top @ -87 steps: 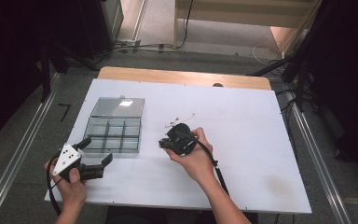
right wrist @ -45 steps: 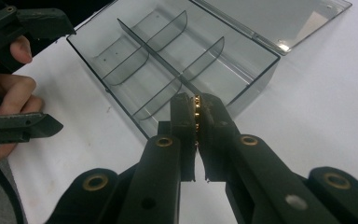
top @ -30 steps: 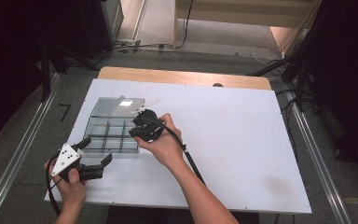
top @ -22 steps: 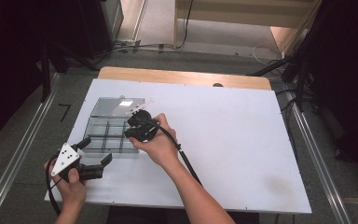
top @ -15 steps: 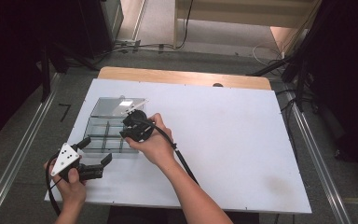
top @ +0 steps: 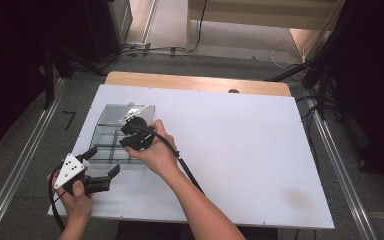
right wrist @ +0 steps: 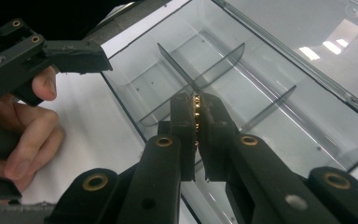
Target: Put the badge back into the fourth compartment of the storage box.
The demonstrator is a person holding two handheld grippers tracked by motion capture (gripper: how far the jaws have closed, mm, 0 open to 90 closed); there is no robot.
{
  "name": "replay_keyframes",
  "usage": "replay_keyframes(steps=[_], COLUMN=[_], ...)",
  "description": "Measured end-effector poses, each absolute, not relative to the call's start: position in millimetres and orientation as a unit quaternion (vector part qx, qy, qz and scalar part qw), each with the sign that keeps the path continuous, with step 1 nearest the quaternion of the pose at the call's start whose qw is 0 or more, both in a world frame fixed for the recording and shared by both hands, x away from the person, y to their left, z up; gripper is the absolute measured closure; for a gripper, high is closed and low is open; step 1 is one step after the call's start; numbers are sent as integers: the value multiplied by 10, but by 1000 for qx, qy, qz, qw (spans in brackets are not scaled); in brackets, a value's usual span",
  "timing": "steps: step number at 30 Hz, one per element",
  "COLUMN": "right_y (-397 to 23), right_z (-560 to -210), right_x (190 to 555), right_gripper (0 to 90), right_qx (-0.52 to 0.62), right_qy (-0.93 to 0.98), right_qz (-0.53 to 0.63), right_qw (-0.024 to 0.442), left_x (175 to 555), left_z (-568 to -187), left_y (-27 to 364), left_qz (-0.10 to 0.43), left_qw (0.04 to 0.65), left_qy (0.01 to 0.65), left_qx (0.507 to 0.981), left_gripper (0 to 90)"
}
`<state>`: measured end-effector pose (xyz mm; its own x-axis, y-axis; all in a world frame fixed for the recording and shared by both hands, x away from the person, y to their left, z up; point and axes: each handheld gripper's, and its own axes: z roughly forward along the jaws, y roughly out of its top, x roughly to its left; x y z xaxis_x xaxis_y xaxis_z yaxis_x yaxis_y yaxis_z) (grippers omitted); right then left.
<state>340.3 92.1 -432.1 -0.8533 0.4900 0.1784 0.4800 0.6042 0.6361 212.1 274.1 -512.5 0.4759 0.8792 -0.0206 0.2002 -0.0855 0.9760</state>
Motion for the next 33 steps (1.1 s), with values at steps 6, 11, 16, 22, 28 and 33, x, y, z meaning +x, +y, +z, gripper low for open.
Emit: replay_keyframes(steps=[6, 11, 16, 22, 28, 33], right_y=[1025, 1106, 1178, 1258, 1366, 1432], right_z=[-4335, -4354, -4385, -4422, -4457, -4501], right_x=[3411, 3413, 3434, 3483, 3526, 3575], right_gripper=[829, 829, 829, 829, 829, 828], right_qx=[261, 257, 255, 255, 247, 235], right_qy=[898, 896, 897, 897, 903, 908], right_qz=[355, 362, 362, 361, 351, 346], right_qw=[6, 6, 6, 0, -6, 1], left_x=[2121, 2120, 2119, 2119, 2119, 2117], left_z=[-5124, -5124, -5123, -5125, -5124, -5124], left_y=[2747, 2752, 2757, 2756, 2761, 2764], left_qz=[313, 313, 313, 312, 312, 312], left_qw=[543, 543, 543, 547, 547, 548], left_qy=[405, 405, 405, 407, 407, 407], left_qx=[666, 666, 666, 662, 662, 661], left_gripper=[18, 18, 18, 18, 18, 18])
